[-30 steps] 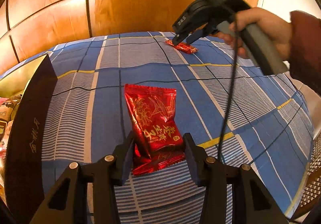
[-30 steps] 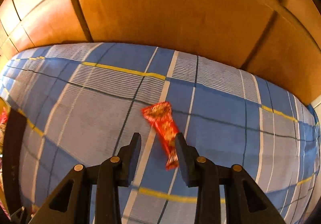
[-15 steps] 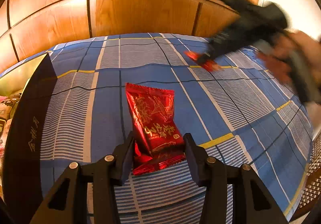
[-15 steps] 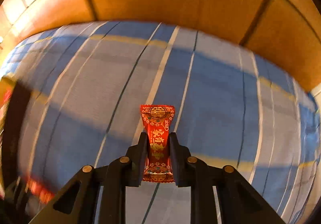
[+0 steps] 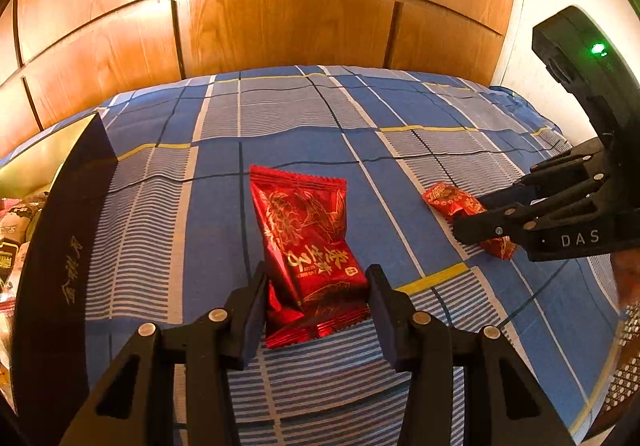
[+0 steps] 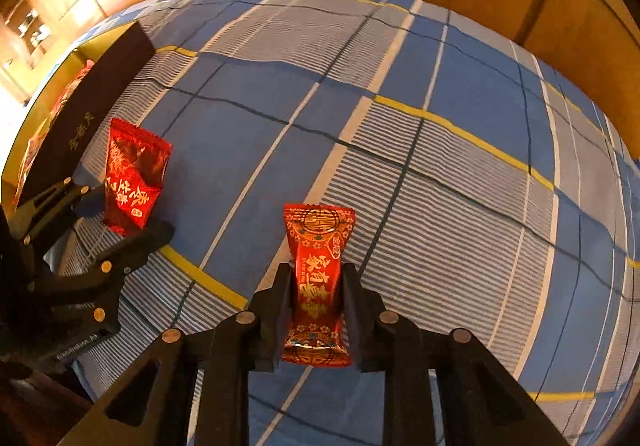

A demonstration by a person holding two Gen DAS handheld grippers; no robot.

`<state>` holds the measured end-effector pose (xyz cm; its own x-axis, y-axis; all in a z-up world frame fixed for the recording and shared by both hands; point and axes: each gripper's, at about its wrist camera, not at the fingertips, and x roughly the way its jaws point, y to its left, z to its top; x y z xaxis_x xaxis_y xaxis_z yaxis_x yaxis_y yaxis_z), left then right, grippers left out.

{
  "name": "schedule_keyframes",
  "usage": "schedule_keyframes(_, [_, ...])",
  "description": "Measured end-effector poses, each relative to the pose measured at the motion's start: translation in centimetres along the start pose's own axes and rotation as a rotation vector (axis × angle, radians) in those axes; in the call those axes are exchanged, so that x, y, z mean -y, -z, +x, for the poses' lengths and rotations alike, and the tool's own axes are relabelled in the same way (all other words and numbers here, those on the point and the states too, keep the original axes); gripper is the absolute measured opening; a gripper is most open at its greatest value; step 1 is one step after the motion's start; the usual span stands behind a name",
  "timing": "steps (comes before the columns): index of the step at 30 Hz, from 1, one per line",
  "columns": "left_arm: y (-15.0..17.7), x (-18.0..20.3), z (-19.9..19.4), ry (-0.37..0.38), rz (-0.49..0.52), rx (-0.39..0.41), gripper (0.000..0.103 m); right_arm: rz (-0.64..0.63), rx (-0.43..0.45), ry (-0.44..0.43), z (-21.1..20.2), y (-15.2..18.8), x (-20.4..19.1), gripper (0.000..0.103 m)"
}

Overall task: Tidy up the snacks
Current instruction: 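Carry the red packet over the gold box with the left gripper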

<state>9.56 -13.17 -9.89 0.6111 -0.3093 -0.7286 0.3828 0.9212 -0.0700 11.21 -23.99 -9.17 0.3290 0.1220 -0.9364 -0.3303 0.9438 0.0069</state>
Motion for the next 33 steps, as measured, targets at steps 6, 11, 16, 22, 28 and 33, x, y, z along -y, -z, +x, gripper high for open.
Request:
schedule_keyframes(6, [0.1,0.2,0.0,-0.018,0.012,0.001,0.049,-0.067,0.026,0.072,-0.5,1.1,-1.3,0.025])
schedule_keyframes(11, [0.1,0.3,0.0,-0.024,0.016,0.004,0.049,-0.089,0.043,0.103,-0.2,0.9,-2.5,0.023])
schedule_keyframes(16, [0.1,0.2,0.0,-0.025,0.017,0.004,0.049,-0.069,0.039,0.088,-0.7,1.0,-2.3,0.024])
schedule_keyframes(22, [0.1,0.1,-0.2,-0.028,0.004,-0.004,0.046,-0.095,0.053,0.094,-0.1,0.3,-2.1,0.024])
schedule_keyframes(28, [-1.0,-0.7,-2.0,-0.060,-0.063,-0.011,0.046,-0.124,0.080,0.105,-0.3,0.5,-2.7,0.024])
schedule_keyframes(33, [-1.8,-1.2,-4.4,-0.088,-0.088,0.010,0.046,-0.144,0.099,0.120,-0.4,0.7,-3.3,0.024])
